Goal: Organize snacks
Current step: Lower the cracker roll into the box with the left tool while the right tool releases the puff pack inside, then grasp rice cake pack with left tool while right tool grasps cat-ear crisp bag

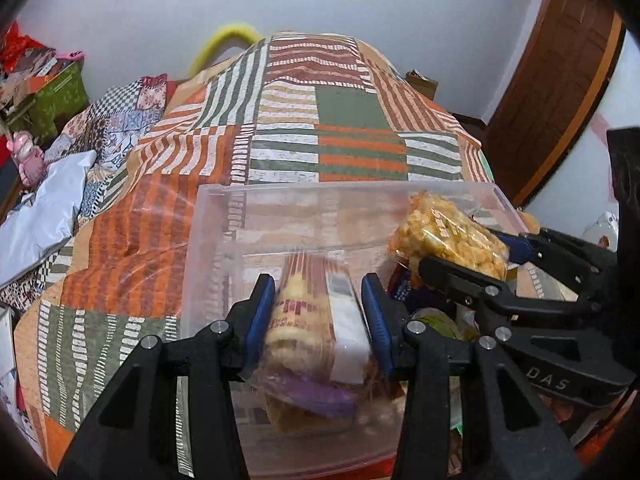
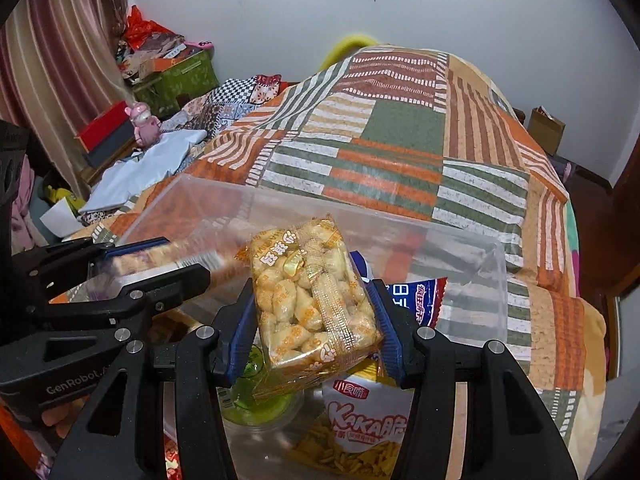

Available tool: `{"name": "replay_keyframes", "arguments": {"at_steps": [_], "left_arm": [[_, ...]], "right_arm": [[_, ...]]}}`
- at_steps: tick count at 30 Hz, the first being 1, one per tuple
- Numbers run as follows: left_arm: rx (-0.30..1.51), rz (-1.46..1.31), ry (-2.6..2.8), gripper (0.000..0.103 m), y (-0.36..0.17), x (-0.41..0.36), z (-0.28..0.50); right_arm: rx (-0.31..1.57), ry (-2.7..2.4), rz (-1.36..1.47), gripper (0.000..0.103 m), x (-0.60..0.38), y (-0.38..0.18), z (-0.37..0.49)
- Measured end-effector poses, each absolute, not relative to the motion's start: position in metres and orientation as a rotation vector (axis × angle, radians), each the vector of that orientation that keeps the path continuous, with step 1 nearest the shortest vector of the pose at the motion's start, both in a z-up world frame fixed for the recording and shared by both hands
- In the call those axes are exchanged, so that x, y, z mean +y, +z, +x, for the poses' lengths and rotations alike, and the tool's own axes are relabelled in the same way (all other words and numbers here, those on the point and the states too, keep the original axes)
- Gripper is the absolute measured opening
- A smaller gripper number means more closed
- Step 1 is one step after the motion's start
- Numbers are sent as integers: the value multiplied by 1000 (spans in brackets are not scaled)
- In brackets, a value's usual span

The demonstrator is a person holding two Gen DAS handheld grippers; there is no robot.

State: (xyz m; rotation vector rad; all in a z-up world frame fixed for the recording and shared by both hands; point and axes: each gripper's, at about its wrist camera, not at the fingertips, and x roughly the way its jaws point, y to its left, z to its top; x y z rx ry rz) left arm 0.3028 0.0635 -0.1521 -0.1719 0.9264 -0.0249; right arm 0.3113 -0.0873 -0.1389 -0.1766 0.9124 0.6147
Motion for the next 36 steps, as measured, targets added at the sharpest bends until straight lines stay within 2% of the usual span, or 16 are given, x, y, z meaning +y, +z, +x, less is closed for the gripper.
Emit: {"name": "replay_keyframes", "arguments": {"at_steps": [7, 11, 15, 22, 27, 29, 36], "left_arm": [[931, -197, -22, 45, -150, 66, 297], [920, -211, -21, 49, -143, 67, 289], [882, -198, -12, 57, -128, 66, 276], [818, -182, 5, 62, -98, 65, 245], [785, -160, 15, 63, -83, 62, 218], [770, -150, 20, 67, -78, 61, 206], [773, -126, 35, 70, -80, 64, 171]], "right_arm": [[919, 607, -175, 51, -87, -140, 309], [904, 616, -174, 51, -89, -133, 304], [855, 612, -167, 60, -94, -118, 294], [806, 619, -154, 61, -107, -92, 271], [761, 618, -150, 67, -117, -79, 249], [750, 619, -146, 68, -121, -75, 240], [758, 604, -143, 71, -135, -78, 215]]}}
